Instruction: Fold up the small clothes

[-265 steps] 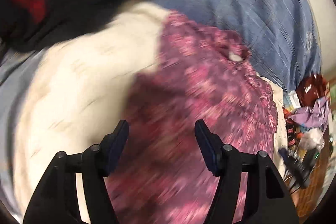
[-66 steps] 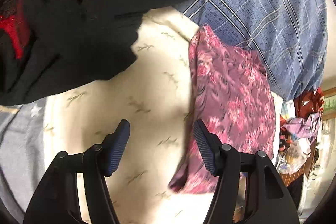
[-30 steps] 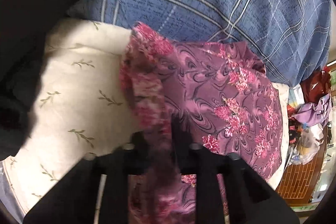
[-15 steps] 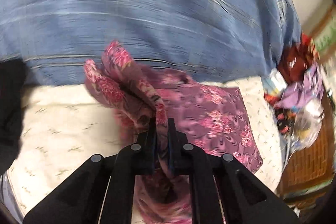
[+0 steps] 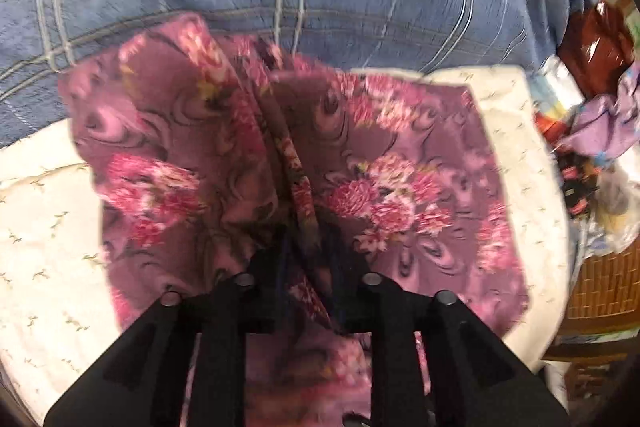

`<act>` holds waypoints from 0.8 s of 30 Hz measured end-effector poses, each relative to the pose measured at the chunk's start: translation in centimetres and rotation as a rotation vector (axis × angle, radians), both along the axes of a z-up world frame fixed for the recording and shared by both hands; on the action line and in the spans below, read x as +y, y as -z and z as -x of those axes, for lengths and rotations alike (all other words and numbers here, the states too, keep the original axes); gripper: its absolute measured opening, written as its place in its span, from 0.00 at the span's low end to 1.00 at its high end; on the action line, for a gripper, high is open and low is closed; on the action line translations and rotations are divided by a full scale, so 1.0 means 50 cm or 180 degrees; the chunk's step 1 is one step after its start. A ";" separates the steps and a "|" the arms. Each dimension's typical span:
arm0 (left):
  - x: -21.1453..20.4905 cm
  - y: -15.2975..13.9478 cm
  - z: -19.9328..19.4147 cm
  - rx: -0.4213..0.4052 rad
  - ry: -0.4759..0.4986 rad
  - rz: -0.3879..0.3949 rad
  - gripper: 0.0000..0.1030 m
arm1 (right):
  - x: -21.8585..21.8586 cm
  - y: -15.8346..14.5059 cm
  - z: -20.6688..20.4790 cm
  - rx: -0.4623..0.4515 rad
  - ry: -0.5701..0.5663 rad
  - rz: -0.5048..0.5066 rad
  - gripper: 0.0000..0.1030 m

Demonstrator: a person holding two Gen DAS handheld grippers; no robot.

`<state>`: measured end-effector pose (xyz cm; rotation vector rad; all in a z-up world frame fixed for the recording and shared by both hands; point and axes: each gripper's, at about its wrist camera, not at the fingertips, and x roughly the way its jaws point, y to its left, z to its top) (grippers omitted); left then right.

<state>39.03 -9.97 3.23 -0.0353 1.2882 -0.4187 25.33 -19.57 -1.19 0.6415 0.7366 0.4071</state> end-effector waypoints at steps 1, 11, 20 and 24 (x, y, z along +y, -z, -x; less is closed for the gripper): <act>0.011 -0.018 -0.005 -0.0016 -0.0044 0.0060 0.44 | -0.001 0.002 0.001 -0.0010 -0.0030 -0.0037 0.20; -0.041 0.003 -0.034 0.0003 -0.0257 -0.0481 0.62 | -0.005 -0.008 -0.022 -0.0123 -0.0212 -0.0174 0.38; -0.023 0.001 -0.027 -0.0286 -0.0552 -0.0657 0.08 | -0.033 0.013 -0.022 -0.0143 -0.0090 -0.0451 0.09; -0.041 -0.064 0.014 -0.0525 -0.0500 -0.0501 0.04 | -0.051 -0.020 0.007 -0.0336 -0.0057 -0.0520 0.09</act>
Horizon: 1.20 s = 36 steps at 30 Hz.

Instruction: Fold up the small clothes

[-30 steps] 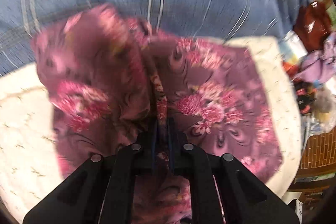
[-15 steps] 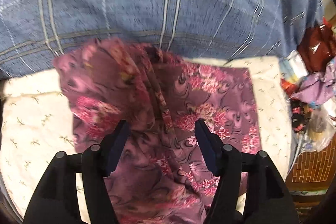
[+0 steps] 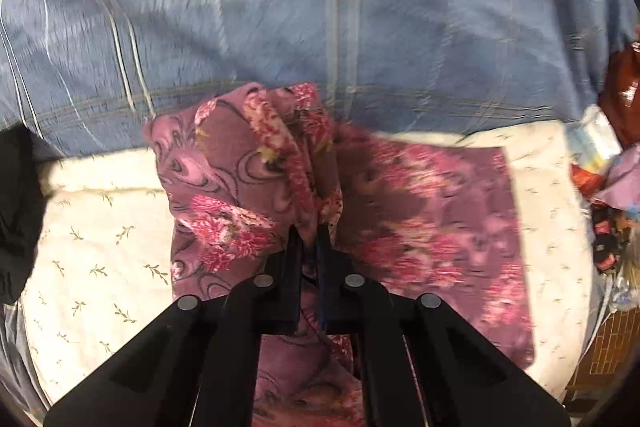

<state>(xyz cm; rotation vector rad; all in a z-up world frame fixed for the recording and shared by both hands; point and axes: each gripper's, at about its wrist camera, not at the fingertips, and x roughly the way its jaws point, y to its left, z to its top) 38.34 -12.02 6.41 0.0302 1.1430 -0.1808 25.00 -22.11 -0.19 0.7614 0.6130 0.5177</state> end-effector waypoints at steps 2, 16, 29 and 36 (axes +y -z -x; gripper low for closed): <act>-0.025 -0.022 0.015 -0.0082 0.0078 0.0017 0.04 | -0.018 -0.017 0.014 -0.0075 0.0070 -0.0016 0.09; -0.317 0.031 0.055 0.0106 0.0701 0.0197 0.04 | -0.244 -0.003 0.144 -0.0040 0.0820 -0.0186 0.08; -0.200 -0.004 0.069 0.0157 0.0610 0.0747 0.14 | -0.292 0.034 0.156 0.0380 0.0917 -0.0174 0.16; 0.026 -0.012 0.057 -0.0059 -0.0118 0.0978 0.50 | -0.380 -0.075 0.055 0.0257 0.0880 -0.0033 0.29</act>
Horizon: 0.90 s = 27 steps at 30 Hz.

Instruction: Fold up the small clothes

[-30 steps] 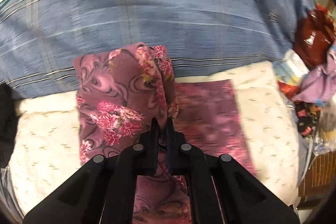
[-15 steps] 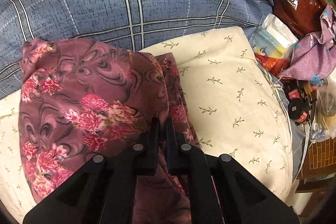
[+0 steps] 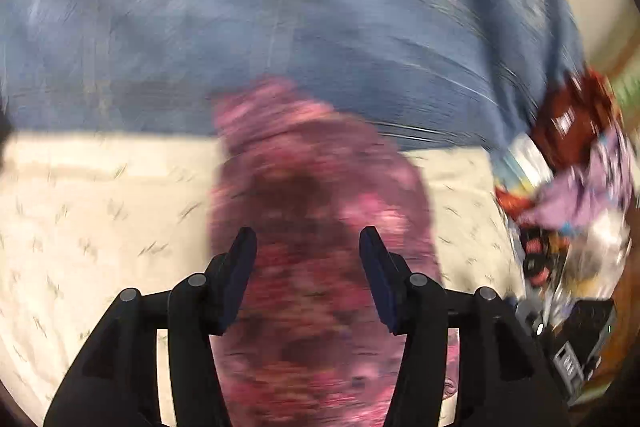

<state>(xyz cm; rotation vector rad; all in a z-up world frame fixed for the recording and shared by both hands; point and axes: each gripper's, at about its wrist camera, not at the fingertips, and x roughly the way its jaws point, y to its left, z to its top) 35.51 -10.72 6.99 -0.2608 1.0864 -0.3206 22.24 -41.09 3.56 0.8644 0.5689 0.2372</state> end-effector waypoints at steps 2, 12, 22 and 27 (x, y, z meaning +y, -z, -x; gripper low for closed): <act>0.043 0.037 -0.012 0.0214 -0.0199 0.0253 0.50 | 0.017 -0.009 -0.086 0.0071 -0.0306 -0.0084 0.34; 0.072 0.088 -0.054 0.0460 -0.0356 0.0662 0.48 | 0.118 0.064 -0.314 0.0778 -0.0684 0.0273 0.07; 0.027 0.141 -0.070 0.0326 -0.0396 0.0111 0.43 | 0.114 0.054 -0.324 0.0807 -0.0674 0.1126 0.08; 0.003 0.160 -0.067 0.0077 -0.0264 -0.0133 0.49 | 0.115 0.097 -0.335 0.0857 -0.0658 0.1117 0.11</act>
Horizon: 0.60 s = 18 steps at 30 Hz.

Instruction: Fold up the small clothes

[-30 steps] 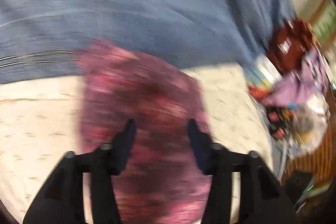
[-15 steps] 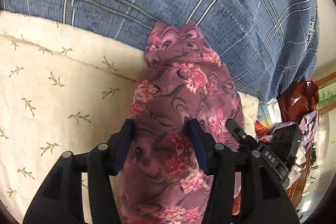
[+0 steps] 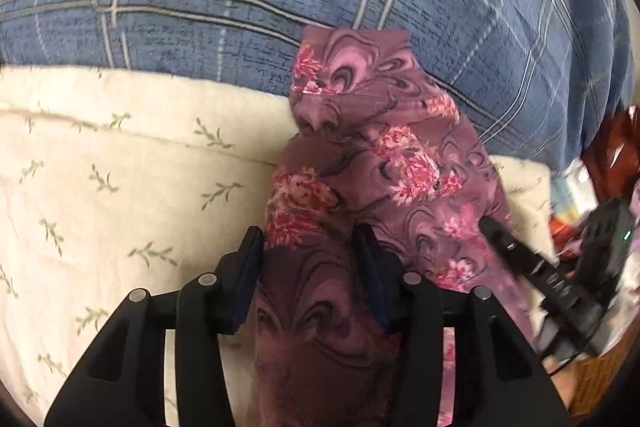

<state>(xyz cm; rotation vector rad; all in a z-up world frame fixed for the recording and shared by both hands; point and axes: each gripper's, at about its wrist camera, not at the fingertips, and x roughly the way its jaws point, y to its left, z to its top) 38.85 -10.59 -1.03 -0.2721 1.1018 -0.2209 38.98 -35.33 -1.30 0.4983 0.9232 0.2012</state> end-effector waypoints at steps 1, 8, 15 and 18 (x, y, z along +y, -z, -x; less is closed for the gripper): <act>-0.033 0.011 -0.003 -0.0029 0.0004 -0.0001 0.51 | -0.005 0.004 0.000 -0.0002 0.0001 -0.0057 0.11; 0.036 -0.049 0.052 0.0113 0.0092 0.0097 0.48 | -0.062 -0.050 0.050 0.0055 0.0194 -0.0314 0.24; 0.057 -0.021 0.195 0.0275 0.0182 0.0654 0.56 | -0.023 -0.030 0.179 0.0085 -0.0094 -0.0802 0.44; 0.043 -0.006 0.213 0.0460 0.0070 0.0846 0.46 | -0.004 -0.046 0.205 -0.0101 -0.0082 -0.0481 0.14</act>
